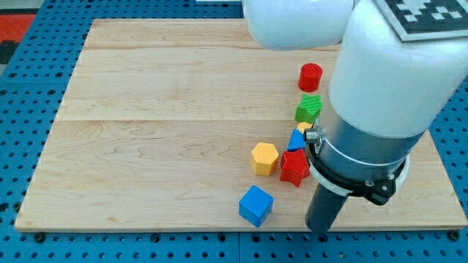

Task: Push the blue cube above the yellow hexagon

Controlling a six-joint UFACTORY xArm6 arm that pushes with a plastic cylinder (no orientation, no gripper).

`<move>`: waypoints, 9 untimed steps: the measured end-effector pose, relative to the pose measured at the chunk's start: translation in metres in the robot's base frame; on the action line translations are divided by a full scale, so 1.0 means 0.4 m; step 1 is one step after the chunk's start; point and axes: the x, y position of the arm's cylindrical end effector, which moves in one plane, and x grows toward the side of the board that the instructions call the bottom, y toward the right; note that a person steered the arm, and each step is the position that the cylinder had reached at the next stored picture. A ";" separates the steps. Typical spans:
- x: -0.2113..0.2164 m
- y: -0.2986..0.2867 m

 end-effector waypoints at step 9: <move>-0.724 -0.356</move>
